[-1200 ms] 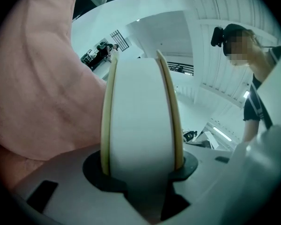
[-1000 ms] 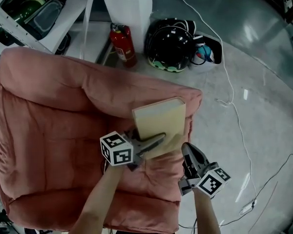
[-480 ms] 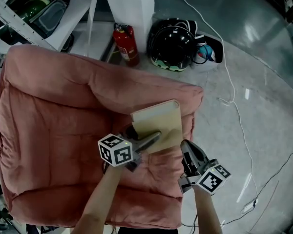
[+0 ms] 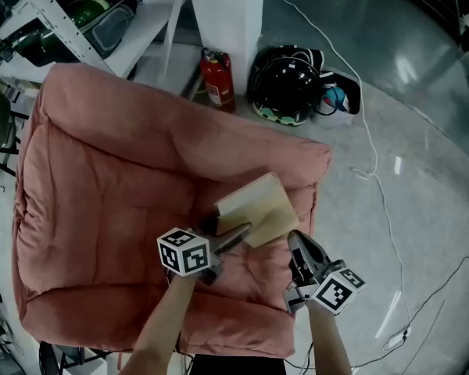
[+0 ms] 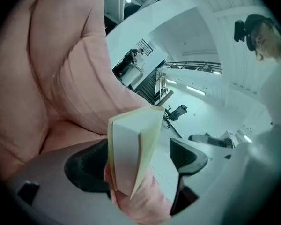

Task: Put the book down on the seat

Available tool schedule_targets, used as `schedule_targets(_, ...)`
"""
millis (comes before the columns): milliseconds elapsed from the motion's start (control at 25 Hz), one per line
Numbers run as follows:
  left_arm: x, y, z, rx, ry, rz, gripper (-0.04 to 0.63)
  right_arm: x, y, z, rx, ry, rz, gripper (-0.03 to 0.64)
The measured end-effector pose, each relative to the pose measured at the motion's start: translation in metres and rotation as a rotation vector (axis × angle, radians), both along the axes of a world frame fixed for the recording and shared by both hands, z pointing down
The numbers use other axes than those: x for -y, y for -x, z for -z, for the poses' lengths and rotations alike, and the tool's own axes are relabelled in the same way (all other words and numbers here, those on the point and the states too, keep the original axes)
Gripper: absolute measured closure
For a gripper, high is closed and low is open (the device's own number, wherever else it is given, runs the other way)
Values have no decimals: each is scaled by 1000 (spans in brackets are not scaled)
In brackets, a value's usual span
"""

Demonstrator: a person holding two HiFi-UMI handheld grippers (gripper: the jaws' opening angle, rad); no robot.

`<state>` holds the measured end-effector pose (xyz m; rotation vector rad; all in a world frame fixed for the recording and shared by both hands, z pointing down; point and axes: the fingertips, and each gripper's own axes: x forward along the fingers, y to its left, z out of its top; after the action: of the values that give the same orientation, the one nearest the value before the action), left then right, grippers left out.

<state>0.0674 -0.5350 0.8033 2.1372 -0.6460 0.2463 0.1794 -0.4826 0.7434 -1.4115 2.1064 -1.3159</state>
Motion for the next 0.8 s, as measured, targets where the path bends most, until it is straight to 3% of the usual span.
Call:
schedule_targets(400, -21, 41, 47, 31, 0, 68, 190, -21, 27, 48, 5, -12, 24, 603)
schedule_targets(800, -59, 35, 133, -35, -10, 39, 192, -41, 47, 107, -30, -19, 54, 603)
